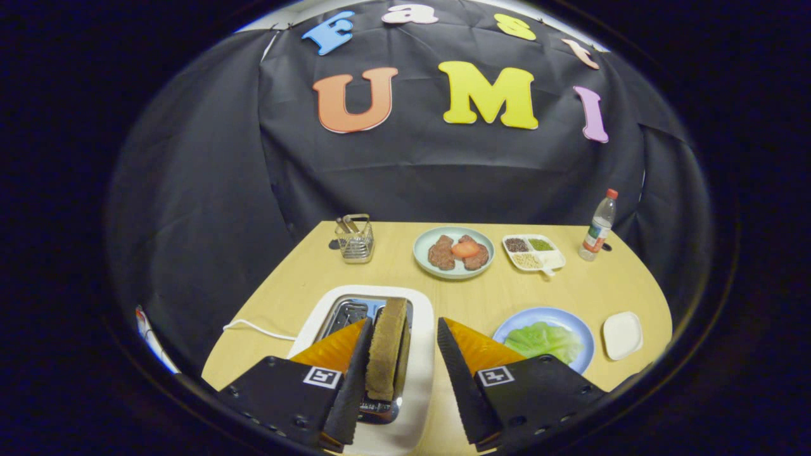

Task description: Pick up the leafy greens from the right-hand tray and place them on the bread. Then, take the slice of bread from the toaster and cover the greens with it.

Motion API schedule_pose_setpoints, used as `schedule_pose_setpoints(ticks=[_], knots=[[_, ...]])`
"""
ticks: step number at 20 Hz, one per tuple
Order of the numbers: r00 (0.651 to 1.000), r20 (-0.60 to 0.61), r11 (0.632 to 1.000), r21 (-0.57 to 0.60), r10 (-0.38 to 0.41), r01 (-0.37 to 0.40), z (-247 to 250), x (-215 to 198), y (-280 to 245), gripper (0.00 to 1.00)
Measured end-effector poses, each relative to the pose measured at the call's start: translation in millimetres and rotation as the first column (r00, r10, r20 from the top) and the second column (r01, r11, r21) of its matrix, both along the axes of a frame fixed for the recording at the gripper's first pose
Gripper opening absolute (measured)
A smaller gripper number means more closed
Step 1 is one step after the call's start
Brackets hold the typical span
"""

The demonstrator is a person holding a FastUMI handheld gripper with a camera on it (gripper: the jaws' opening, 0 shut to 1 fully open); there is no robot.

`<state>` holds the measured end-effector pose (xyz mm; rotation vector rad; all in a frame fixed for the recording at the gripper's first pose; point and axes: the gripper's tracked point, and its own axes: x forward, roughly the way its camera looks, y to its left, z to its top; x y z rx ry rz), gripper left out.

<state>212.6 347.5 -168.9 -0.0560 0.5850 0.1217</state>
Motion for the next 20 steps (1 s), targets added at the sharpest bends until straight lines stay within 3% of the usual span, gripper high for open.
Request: schedule_pose_setpoints(ticks=[3, 4, 5, 7, 13, 20], knots=[[1.0, -0.021, 1.0, 0.025, 0.014, -0.014, -5, 0, 8, 0.4], [0.999, -0.024, 0.999, 0.025, 0.029, -0.029, -5, -2, 10, 0.25], [0.999, -0.018, 0.999, 0.005, 0.037, -0.037, -4, -2, 10, 0.17], [0.999, -0.012, 0.999, -0.02, 0.036, -0.036, -3, -5, 10, 0.11], [0.999, 0.013, 0.999, -0.006, 0.043, -0.043, 19, -15, 19, 0.11], [0.994, 0.092, 0.997, 0.041, 0.066, -0.07, 84, -27, 23, 0.1]])
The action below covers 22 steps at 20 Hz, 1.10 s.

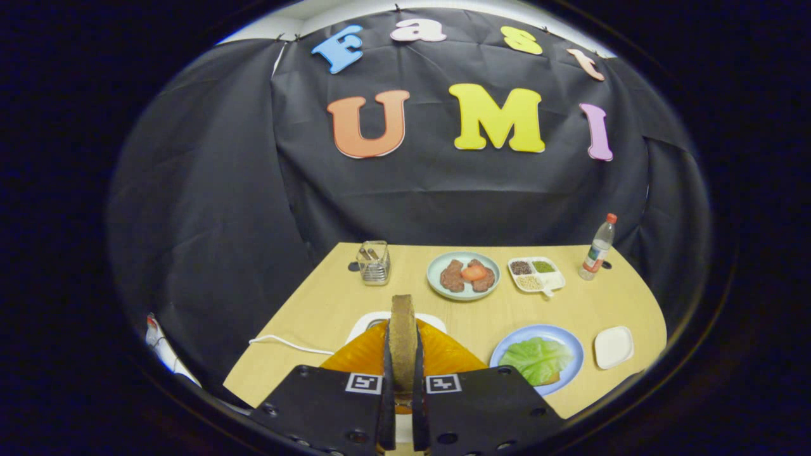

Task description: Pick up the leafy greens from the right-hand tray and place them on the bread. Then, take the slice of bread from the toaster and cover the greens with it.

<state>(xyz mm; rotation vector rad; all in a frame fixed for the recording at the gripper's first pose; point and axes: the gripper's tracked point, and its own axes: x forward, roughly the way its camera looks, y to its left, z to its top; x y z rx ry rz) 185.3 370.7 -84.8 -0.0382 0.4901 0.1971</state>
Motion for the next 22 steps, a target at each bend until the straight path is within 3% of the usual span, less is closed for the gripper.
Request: schedule_pose_setpoints(ticks=[12, 17, 22], knots=[[0.995, 0.095, 0.998, 0.057, 0.017, -0.022, 81, -31, -36, 0.1], [0.994, 0.102, 0.999, 0.042, -0.031, 0.027, 71, -23, -76, 0.1], [0.994, 0.077, 0.997, -0.004, -0.072, 0.072, 24, -2, -120, 0.1]])
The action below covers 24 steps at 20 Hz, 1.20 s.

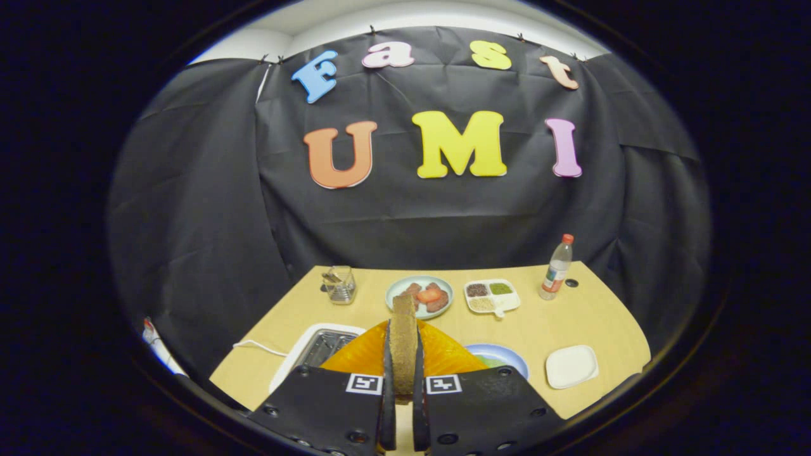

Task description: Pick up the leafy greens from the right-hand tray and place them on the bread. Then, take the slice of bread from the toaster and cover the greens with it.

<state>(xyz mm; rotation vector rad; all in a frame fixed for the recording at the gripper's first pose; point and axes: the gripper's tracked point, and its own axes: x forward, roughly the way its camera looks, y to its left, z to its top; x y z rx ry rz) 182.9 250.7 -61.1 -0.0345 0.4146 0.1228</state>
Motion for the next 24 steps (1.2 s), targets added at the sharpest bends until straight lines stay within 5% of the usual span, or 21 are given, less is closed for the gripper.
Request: schedule_pose_setpoints(ticks=[7, 11, 17, 24], knots=[[0.998, -0.038, 0.999, 0.017, -0.04, 0.041, -72, 41, -53, 0.1], [0.994, -0.098, 0.991, 0.125, -0.04, 0.052, -114, 60, -71, 0.1], [0.988, -0.148, 0.963, 0.259, -0.037, 0.075, -153, 65, -103, 0.1], [0.983, -0.172, 0.964, 0.246, -0.062, 0.104, -185, 63, -138, 0.12]])
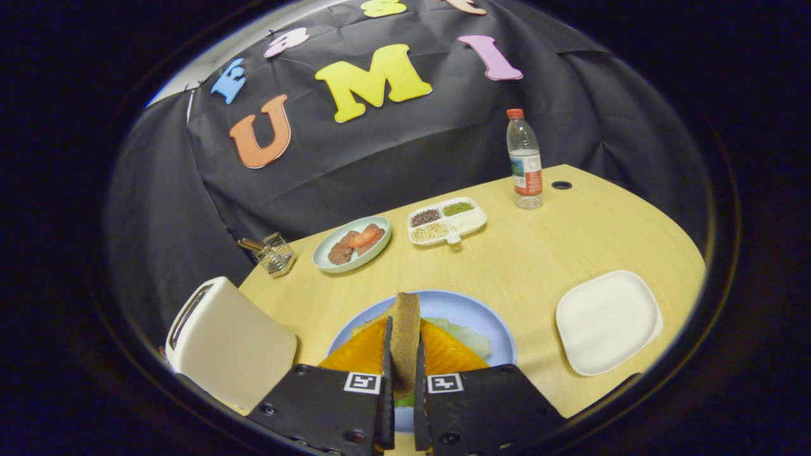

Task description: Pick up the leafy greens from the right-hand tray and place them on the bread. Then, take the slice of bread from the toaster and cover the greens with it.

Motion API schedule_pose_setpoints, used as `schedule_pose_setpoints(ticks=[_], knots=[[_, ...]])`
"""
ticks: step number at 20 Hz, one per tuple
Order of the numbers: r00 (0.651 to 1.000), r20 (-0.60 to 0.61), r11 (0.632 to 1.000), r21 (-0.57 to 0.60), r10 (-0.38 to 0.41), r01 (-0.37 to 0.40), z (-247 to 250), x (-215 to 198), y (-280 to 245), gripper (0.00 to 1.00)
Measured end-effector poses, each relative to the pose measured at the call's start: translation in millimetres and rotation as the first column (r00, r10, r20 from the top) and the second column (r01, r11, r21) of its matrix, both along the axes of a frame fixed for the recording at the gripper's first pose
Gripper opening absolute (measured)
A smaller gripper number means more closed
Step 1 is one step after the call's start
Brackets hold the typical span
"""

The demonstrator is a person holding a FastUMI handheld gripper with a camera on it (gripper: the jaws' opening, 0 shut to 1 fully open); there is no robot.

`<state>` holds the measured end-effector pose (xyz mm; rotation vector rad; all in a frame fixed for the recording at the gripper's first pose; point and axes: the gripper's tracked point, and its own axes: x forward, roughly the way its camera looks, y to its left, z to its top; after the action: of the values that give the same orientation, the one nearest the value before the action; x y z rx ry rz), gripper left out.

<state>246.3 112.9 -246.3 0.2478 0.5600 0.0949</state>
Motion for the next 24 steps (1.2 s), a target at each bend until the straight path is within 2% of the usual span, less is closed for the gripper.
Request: schedule_pose_setpoints(ticks=[2, 8, 9, 10, 11, 13, 14, 17, 20, 24], knots=[[1.0, 0.0, 1.0, -0.022, -0.004, 0.004, -8, 0, -8, 0.15], [0.999, -0.017, 0.996, -0.086, -0.028, 0.026, -30, -5, -18, 0.35], [0.999, -0.018, 0.995, -0.09, -0.037, 0.035, -32, -4, -22, 0.4], [0.999, -0.023, 0.995, -0.093, -0.04, 0.037, -31, -6, -24, 0.5], [0.999, -0.021, 0.994, -0.098, -0.044, 0.042, -30, -7, -26, 0.53], [0.999, -0.005, 0.993, -0.111, -0.045, 0.045, -21, -10, -29, 0.68], [0.999, 0.013, 0.993, -0.113, -0.042, 0.043, -12, -11, -30, 0.77], [0.994, 0.098, 0.988, -0.14, -0.049, 0.062, 25, -20, -33, 0.92], [0.976, 0.214, 0.981, -0.177, -0.043, 0.082, 73, -37, -35, 0.96], [0.941, 0.339, 0.959, -0.257, -0.023, 0.116, 136, -77, -35, 0.96]])
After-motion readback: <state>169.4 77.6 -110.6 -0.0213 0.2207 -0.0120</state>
